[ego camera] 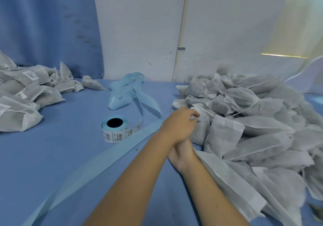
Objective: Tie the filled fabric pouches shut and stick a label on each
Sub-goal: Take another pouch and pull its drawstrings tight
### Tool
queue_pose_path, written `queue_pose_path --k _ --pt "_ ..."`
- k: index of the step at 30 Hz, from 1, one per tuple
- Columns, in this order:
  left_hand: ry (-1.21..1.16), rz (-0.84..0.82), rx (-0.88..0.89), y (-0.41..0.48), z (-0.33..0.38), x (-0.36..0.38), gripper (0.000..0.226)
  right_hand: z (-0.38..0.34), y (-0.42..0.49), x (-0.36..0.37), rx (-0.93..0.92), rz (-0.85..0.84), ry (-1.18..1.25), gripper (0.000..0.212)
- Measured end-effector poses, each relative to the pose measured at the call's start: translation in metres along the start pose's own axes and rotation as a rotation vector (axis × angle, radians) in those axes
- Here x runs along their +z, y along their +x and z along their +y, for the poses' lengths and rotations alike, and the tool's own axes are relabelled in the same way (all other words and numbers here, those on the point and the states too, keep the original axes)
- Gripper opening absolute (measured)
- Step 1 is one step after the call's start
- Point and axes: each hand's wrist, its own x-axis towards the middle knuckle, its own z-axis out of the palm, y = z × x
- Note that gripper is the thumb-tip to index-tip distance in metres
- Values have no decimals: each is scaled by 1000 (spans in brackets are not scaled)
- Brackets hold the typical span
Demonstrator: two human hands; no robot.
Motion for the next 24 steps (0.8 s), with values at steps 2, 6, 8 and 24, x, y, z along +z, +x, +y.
queue_pose_path --k 2,6,8,24 --pt "26 -99 -34 12 2 7 33 -1 1 -1 25 21 13 45" --pt "-15 -239 -154 22 0 13 41 -2 1 -2 59 77 36 45" --pt "-72 -232 -178 23 -3 14 42 -3 1 -1 73 113 67 45" --pt "-323 423 109 -34 -28 -26 34 -2 6 0 1 108 -23 33"
